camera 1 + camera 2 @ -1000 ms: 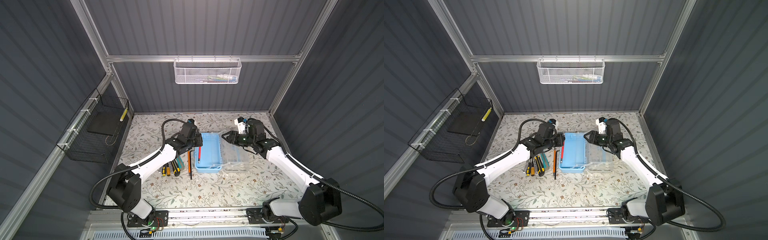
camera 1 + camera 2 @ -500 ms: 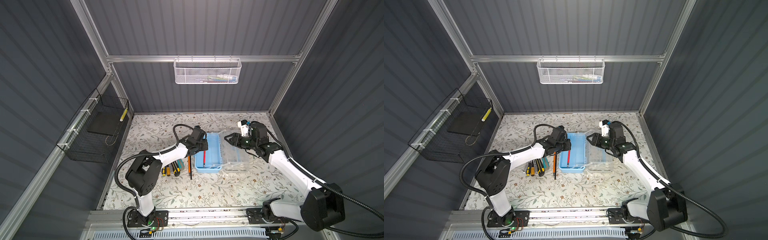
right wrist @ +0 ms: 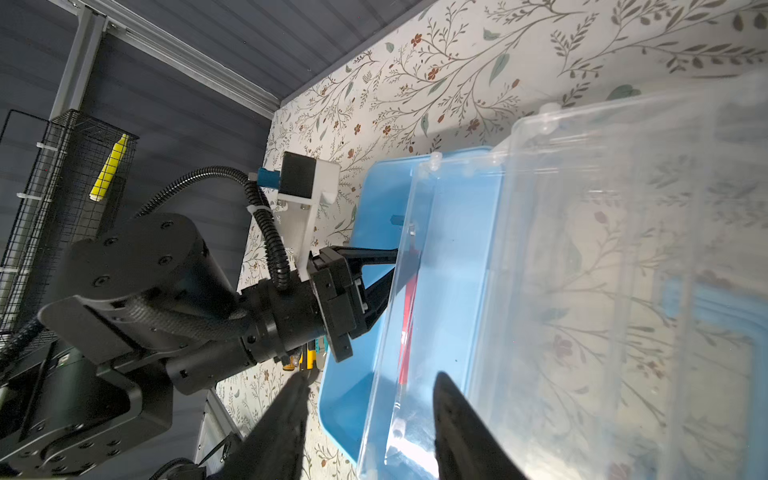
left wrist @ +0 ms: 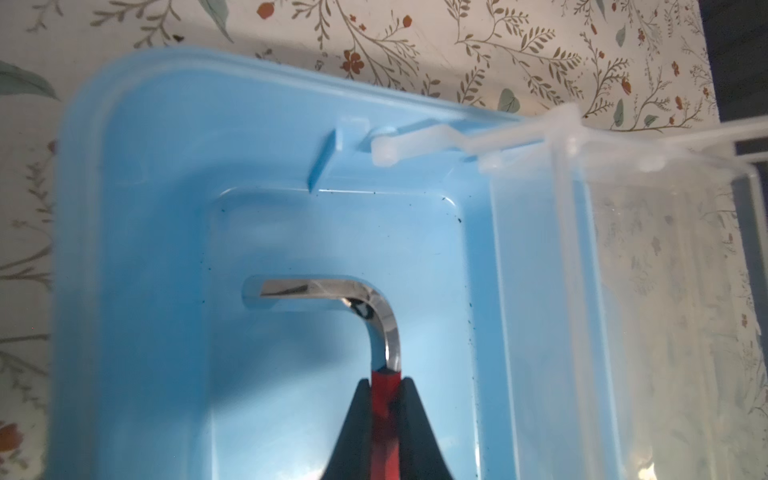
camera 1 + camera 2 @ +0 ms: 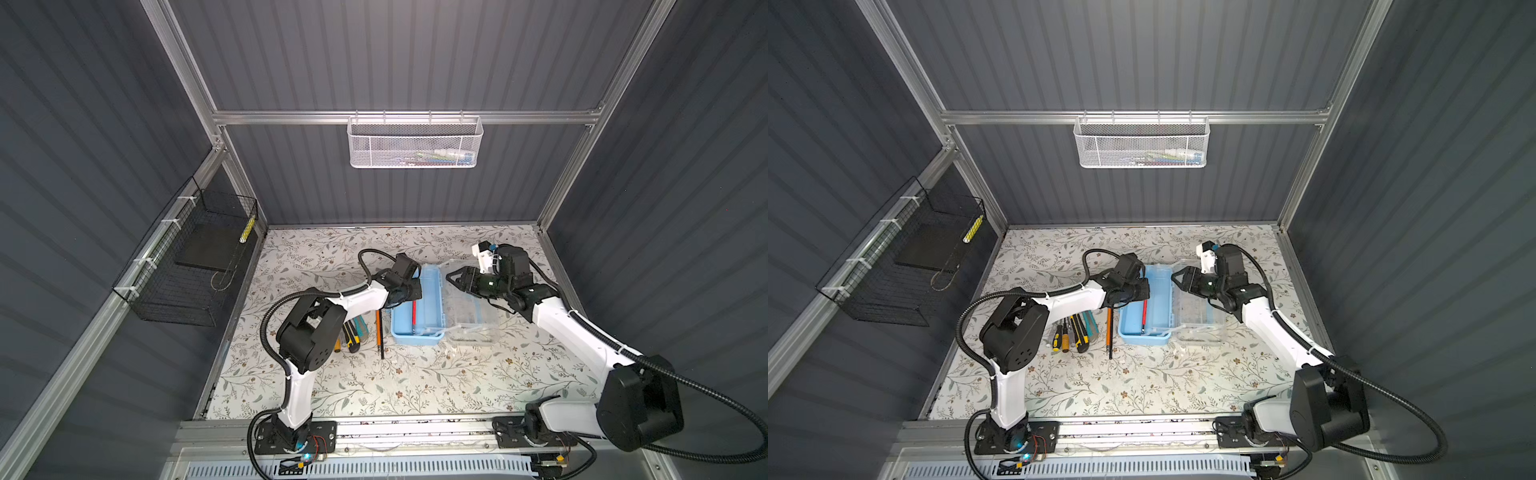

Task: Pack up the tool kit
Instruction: 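Lower the red hex key into the blue box and open the left gripper, then move the left gripper back over the orange-handled hex key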

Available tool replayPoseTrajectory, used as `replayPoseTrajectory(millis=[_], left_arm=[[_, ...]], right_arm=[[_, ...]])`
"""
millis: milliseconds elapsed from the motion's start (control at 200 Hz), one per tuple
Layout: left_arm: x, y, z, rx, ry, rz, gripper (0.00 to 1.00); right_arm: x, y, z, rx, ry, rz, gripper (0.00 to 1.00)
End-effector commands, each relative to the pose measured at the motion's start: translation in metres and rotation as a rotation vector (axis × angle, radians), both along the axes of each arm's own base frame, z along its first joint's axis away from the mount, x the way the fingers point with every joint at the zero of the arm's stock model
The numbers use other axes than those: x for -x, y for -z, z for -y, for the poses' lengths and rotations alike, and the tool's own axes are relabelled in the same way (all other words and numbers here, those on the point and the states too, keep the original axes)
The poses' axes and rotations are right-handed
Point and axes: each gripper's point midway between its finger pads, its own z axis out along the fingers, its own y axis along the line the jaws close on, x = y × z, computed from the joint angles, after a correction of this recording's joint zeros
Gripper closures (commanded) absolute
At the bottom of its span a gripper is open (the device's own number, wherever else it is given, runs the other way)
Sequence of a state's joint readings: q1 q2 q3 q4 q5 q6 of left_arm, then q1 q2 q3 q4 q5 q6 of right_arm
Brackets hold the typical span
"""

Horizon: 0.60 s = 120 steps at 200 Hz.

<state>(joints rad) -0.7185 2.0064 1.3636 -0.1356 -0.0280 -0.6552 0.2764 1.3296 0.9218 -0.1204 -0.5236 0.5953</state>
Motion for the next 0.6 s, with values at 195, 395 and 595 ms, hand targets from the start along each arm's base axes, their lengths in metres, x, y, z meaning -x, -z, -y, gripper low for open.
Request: replayPoseTrajectory(millis=[195, 395, 595], left_arm=[[-0.007, -0.018, 0.005, 0.026, 0.000, 0.021, 0.69], [-0.008, -0.063, -0.004, 0.027, 0.008, 0.131, 0.59], [0.001, -0.108, -0.042, -0.073, -0.024, 0.242, 0.52]], right_arm=[[-0.005, -0.014, -0.002, -0.011, -0.012, 0.029, 0.48], [-0.003, -0.027, -0.001, 0.001, -0.016, 0.058, 0.48], [0.001, -0.035, 0.004, 0.022, -0.001, 0.085, 0.49]])
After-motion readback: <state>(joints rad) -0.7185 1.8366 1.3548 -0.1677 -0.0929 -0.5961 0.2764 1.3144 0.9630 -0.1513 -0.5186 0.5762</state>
